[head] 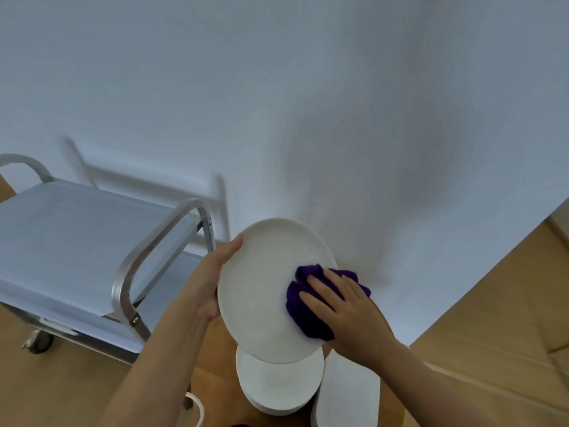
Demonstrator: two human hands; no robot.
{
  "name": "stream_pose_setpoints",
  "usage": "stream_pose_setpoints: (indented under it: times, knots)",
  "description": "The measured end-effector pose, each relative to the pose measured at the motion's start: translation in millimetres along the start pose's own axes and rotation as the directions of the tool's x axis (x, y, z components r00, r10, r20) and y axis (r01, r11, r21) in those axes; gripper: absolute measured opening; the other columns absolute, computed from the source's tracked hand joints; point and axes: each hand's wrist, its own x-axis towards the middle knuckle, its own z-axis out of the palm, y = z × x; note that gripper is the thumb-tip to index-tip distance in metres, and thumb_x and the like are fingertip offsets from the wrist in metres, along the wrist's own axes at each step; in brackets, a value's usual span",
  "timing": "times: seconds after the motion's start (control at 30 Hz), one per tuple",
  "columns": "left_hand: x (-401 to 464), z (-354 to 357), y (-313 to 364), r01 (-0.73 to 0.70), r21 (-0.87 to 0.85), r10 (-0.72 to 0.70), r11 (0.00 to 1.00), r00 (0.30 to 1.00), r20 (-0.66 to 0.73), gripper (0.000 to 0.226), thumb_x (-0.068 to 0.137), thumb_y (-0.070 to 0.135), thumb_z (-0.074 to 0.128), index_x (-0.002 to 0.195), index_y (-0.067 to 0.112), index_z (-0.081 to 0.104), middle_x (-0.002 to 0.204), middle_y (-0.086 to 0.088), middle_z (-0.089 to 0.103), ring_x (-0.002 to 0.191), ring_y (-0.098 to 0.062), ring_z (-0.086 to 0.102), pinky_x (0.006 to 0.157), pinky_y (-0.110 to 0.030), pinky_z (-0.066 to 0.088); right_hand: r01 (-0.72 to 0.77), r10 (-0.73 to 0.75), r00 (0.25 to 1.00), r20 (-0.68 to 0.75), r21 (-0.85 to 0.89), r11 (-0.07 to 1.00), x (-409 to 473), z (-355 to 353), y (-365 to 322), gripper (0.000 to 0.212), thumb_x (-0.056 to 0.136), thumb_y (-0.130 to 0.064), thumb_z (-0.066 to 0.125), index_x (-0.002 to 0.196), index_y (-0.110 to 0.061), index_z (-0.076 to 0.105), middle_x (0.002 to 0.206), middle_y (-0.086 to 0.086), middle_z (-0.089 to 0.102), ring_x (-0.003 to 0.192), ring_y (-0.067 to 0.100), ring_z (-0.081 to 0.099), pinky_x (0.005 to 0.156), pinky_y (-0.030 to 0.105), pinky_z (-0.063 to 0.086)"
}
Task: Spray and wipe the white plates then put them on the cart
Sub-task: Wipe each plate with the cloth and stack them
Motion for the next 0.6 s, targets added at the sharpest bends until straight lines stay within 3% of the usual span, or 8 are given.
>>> stream_pose_setpoints:
  times: [0.13,0.23,0.3,0.33,0.37,0.43,0.53,0.6]
  knots:
    - [1,3,12,0.029,0.089,-0.031,0.996,0.999,0.015,0.032,0.076,0.041,0.062,0.074,0.014,0.079,0.076,-0.006,0.073,0.066,-0.020,0.071,0.054,-0.027,0.055,0.112,-0.101,0.978,-0.185,0.051,0.992,-12,14,-14,0.056,0.061,-0.027,0.085,0.111,-0.021,0.061,0.115,0.000,0.067,0.107,0.024,0.063,0.086,0.041,0.053]
    - [4,3,25,0.068,0.156,-0.067,0.985,0.998,-0.012,0.050,0.071,0.060,0.058,0.072,0.014,0.080,0.075,-0.010,0.072,0.064,-0.022,0.070,0.054,-0.028,0.056,0.135,-0.091,0.960,-0.265,0.152,0.979,-10,6,-29,0.052,0.061,-0.031,0.084,0.106,-0.021,0.061,0.105,-0.004,0.070,0.099,0.018,0.066,0.080,0.032,0.055]
    - [7,2,30,0.105,0.220,-0.095,0.970,0.994,-0.054,0.066,0.063,0.074,0.050,0.086,0.019,0.080,0.090,-0.013,0.072,0.076,-0.025,0.072,0.062,-0.032,0.057,0.091,-0.011,0.971,-0.241,0.325,0.941,-5,-8,-34,0.047,0.059,-0.031,0.084,0.102,-0.023,0.067,0.101,-0.007,0.071,0.095,0.013,0.066,0.078,0.026,0.054]
    - [9,2,29,0.107,0.215,-0.098,0.971,0.994,-0.050,0.074,0.062,0.078,0.044,0.102,0.024,0.077,0.103,-0.010,0.071,0.089,-0.024,0.071,0.070,-0.035,0.056,0.017,0.081,0.981,-0.178,0.492,0.870,-3,-18,-35,0.044,0.061,-0.029,0.083,0.102,-0.029,0.066,0.099,-0.011,0.070,0.093,0.009,0.065,0.077,0.021,0.053]
    - [10,3,26,0.087,0.188,-0.081,0.978,0.996,-0.040,0.081,0.063,0.080,0.038,0.119,0.029,0.067,0.118,-0.005,0.067,0.105,-0.022,0.066,0.079,-0.038,0.053,-0.092,0.187,0.980,-0.074,0.663,0.743,0,-31,-36,0.044,0.062,-0.029,0.081,0.102,-0.036,0.064,0.096,-0.016,0.068,0.090,0.003,0.064,0.075,0.016,0.050]
    - [12,7,18,-0.009,0.179,0.009,0.984,1.000,-0.004,0.082,0.067,0.078,0.030,0.130,0.033,0.054,0.128,0.009,0.058,0.117,-0.013,0.058,0.088,-0.036,0.047,-0.272,0.285,0.942,0.178,0.903,0.334,6,-47,-35,0.045,0.060,-0.027,0.079,0.098,-0.042,0.062,0.092,-0.015,0.066,0.084,0.002,0.063,0.070,0.013,0.047]
    - [10,7,7,-0.149,0.299,0.151,0.943,0.988,0.016,0.058,0.081,0.068,0.040,0.108,0.022,0.064,0.098,0.001,0.073,0.084,-0.009,0.069,0.064,-0.023,0.054,-0.272,0.285,0.906,0.315,0.945,-0.181,9,-52,-18,0.059,0.050,-0.015,0.080,0.107,-0.018,0.063,0.095,0.010,0.067,0.082,0.023,0.064,0.066,0.031,0.050]
    - [6,-2,7,-0.197,0.336,0.198,0.921,0.980,0.033,0.068,0.069,0.068,0.067,0.105,0.010,0.062,0.086,-0.005,0.070,0.073,-0.017,0.067,0.058,-0.024,0.053,-0.251,0.263,0.890,0.371,0.883,-0.398,6,-47,-8,0.068,0.050,-0.012,0.079,0.115,-0.005,0.059,0.102,0.026,0.063,0.087,0.039,0.059,0.072,0.045,0.047]
